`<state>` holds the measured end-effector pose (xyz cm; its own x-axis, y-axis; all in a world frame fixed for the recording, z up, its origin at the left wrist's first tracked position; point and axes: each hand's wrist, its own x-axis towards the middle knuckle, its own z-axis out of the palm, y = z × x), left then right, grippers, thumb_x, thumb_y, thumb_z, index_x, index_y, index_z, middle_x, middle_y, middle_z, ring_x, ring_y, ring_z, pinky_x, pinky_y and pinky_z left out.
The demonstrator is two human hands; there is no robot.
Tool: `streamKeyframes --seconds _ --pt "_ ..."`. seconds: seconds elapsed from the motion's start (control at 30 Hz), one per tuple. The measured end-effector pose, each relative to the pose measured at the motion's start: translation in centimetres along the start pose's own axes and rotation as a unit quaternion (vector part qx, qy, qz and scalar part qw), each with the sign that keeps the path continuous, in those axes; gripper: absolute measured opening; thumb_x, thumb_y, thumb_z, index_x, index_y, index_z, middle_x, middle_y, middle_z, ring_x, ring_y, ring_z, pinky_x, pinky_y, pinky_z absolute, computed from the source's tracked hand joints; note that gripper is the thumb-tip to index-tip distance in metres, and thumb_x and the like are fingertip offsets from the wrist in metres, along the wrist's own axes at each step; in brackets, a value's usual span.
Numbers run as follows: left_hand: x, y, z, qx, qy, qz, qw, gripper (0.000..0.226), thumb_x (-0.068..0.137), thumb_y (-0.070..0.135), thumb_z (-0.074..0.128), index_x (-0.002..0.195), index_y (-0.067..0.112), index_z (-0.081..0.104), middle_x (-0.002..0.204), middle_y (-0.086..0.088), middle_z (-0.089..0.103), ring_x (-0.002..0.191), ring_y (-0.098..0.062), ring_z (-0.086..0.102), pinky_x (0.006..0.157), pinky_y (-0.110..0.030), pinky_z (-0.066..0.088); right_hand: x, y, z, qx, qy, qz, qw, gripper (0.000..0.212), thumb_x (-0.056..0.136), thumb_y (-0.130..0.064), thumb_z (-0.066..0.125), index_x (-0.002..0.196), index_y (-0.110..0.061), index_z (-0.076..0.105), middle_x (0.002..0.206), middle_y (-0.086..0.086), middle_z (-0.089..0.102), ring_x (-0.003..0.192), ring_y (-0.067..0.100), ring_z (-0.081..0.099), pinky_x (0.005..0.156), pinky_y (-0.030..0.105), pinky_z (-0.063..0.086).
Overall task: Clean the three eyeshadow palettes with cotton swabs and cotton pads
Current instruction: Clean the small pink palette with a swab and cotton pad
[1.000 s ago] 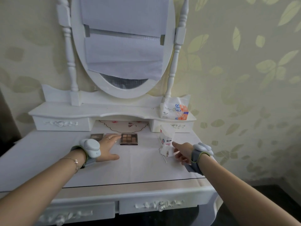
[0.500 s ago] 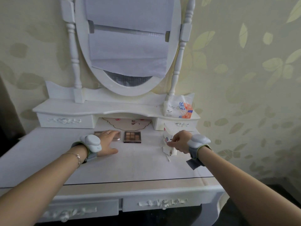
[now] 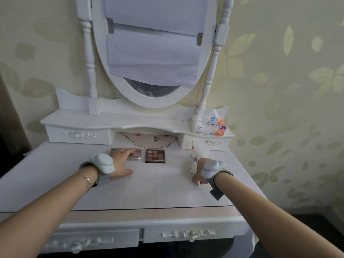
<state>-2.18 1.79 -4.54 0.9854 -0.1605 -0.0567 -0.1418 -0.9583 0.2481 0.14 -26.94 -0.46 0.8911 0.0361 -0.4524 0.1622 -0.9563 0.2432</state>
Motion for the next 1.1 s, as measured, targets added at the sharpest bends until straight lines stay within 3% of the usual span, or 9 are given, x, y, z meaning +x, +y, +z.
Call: streamKeyframes --seconds 0.1,0.3,0.4,0.53,0.7,0.83,0.93,1.0,1.1 --pt "0.3 -0.3 -0.2 -0.013 -0.003 -0.018 1.000 0.111 0.045 0.064 0.036 0.144 0.015 0.021 0.146 -0.007 0.032 0.136 -0.025 0.025 0.107 -0.023 0.021 -0.3 -0.3 0.1 0.013 0.030 -0.011 0.999 0.043 0.088 -0.026 0.052 0.061 -0.023 0.018 0.072 -0.006 0.031 0.092 0.018 0.036 0.071 0.022 0.032" --pt "2.3 -0.9 -0.8 -0.029 0.011 -0.077 0.997 0.082 0.081 0.038 0.058 0.147 0.012 0.015 0.149 -0.011 0.027 0.141 -0.027 0.016 0.112 -0.030 0.023 0.2 -0.7 0.7 0.198 0.042 -0.052 0.978 0.022 0.070 -0.021 0.056 0.049 -0.017 0.051 0.060 0.001 0.055 0.054 0.023 0.044 0.053 0.026 0.034" --pt "3.3 -0.3 -1.3 -0.017 -0.019 -0.080 0.996 0.076 0.077 0.034 0.056 0.144 0.015 0.023 0.141 -0.015 0.035 0.138 -0.028 0.023 0.109 -0.032 0.028 0.2 -1.1 0.5 0.260 0.045 -0.095 0.960 0.022 0.073 -0.019 0.055 0.052 -0.012 0.056 0.056 0.003 0.054 0.050 0.022 0.042 0.051 0.025 0.036" --pt "7.0 -3.3 0.6 0.035 -0.053 -0.092 0.994 0.060 0.058 0.046 0.042 0.117 0.034 0.037 0.132 -0.003 0.049 0.126 -0.026 0.041 0.105 -0.035 0.035 -0.1 -1.5 0.1 0.272 0.057 -0.131 0.952 0.016 0.077 -0.017 0.055 0.063 -0.009 0.058 0.055 0.001 0.055 0.048 0.017 0.044 0.056 0.024 0.040" --pt "4.4 -0.3 -1.2 0.057 -0.055 -0.037 0.996 0.085 0.060 0.045 0.053 0.139 0.022 0.031 0.132 -0.003 0.046 0.129 -0.025 0.036 0.105 -0.036 0.036 -0.2 -2.3 -0.6 0.324 0.094 -0.155 0.928 0.012 0.077 -0.002 0.051 0.070 -0.012 0.055 0.052 -0.001 0.059 0.041 0.012 0.047 0.046 0.019 0.039" --pt "2.2 0.7 -1.3 0.034 -0.048 -0.041 0.997 0.100 0.051 0.051 0.050 0.143 0.020 0.023 0.135 -0.002 0.043 0.135 -0.021 0.023 0.106 -0.034 0.034 0.0 -3.2 -0.9 0.370 0.103 -0.168 0.908 0.016 0.082 -0.002 0.045 0.074 -0.014 0.051 0.059 0.002 0.064 0.049 0.016 0.057 0.059 0.026 0.048" --pt "0.8 1.6 -1.1 0.005 -0.027 -0.021 0.999 0.093 0.057 0.048 0.058 0.140 0.022 0.026 0.128 0.005 0.047 0.125 -0.017 0.035 0.096 -0.029 0.038 -0.7 -4.0 -1.3 0.358 0.124 -0.188 0.906 0.010 0.087 -0.008 0.047 0.088 -0.013 0.056 0.063 -0.002 0.062 0.053 0.014 0.057 0.058 0.020 0.048" --pt "0.0 2.7 -0.6 -0.028 -0.028 -0.002 0.999 0.087 0.064 0.042 0.067 0.139 0.020 0.028 0.121 0.006 0.050 0.112 -0.015 0.046 0.088 -0.024 0.039 -1.5 -4.6 -1.4 0.301 0.158 -0.202 0.918 0.016 0.087 -0.019 0.053 0.101 -0.017 0.060 0.069 -0.007 0.062 0.058 0.009 0.056 0.057 0.016 0.045" --pt "-1.2 4.1 0.5 -0.083 -0.037 0.021 0.996 0.082 0.070 0.030 0.072 0.139 0.018 0.028 0.116 0.006 0.053 0.105 -0.015 0.053 0.089 -0.025 0.043 -2.0 -5.8 -1.1 0.197 0.186 -0.223 0.936 0.037 0.083 -0.045 0.061 0.114 -0.026 0.059 0.092 -0.008 0.061 0.086 0.013 0.058 0.080 0.023 0.047"
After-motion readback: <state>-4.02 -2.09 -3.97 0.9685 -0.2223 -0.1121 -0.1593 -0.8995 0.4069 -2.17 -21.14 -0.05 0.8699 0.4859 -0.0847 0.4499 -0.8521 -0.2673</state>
